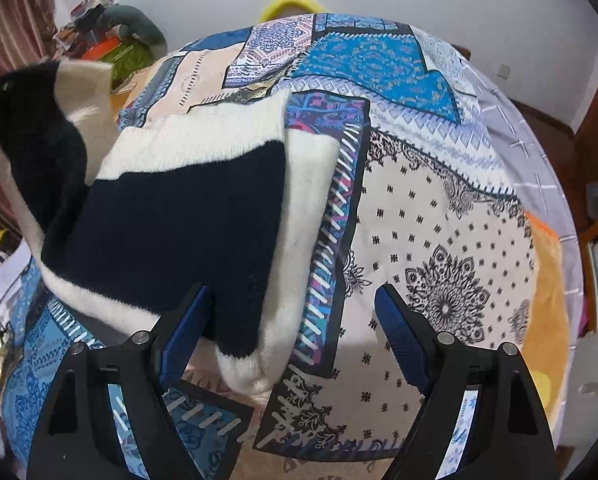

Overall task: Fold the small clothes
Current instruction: 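Grasp the folded sweater with the left tool and lift it off the quilt, then lower the sweater bundle onto the quilt with the left tool and release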

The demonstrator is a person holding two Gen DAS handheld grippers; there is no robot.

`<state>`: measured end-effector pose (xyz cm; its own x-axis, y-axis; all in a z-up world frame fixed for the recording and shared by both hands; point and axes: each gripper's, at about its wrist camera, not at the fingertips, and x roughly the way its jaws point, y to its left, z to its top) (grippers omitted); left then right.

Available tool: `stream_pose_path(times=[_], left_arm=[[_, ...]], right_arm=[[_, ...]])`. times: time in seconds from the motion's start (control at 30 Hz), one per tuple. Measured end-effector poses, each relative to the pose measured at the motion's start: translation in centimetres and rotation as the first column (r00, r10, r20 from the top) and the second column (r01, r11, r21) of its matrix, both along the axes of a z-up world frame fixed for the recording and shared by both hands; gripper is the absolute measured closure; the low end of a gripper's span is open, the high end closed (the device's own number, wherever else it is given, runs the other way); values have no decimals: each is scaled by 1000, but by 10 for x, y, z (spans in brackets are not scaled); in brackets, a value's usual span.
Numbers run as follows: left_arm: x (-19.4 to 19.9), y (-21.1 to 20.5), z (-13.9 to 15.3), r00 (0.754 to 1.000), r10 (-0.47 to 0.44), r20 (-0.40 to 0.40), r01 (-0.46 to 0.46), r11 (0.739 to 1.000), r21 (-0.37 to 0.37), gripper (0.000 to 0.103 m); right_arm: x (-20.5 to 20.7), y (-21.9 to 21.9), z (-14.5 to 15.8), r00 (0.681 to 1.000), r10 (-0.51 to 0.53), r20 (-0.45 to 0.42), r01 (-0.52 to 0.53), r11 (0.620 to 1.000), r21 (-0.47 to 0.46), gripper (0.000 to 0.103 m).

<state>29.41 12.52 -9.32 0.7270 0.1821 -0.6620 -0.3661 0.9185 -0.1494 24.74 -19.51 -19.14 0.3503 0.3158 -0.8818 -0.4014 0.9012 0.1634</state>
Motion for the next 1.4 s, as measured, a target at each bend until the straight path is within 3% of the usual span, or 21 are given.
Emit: stream_pose_path(times=[0.33, 0.6, 0.73, 0.93, 1.1, 1.27, 1.4], left_arm=[[51, -130, 26, 969, -245, 9, 245, 968, 50, 77], [48, -192, -9, 912, -403, -74, 406, 913, 27, 76], [37, -201, -22, 875, -470, -117, 471, 882, -16, 76], [21, -196, -33, 838, -528, -137, 520, 849, -88, 76], [5, -194, -42, 808, -568, -157, 560, 823, -95, 76], [-2, -197, -51, 797, -573, -190, 563, 819, -108, 75], [-7, -200, -53, 787, -584, -199, 573, 812, -113, 64]], right_arm=[[-1, -2, -1, 1000, 9, -4, -9, 1000, 22, 22], [5, -7, -1, 1000, 20, -19, -19, 999, 48, 22], [11, -8, 0, 1000, 24, -8, -23, 999, 47, 22], [16, -12, -1, 1000, 1, -13, -1, 998, 67, 22], [16, -18, 3, 1000, -14, -5, 14, 998, 62, 22], [16, -28, 9, 999, -41, 2, 41, 997, 64, 22], [11, -40, 15, 998, -64, 16, 63, 997, 46, 22]])
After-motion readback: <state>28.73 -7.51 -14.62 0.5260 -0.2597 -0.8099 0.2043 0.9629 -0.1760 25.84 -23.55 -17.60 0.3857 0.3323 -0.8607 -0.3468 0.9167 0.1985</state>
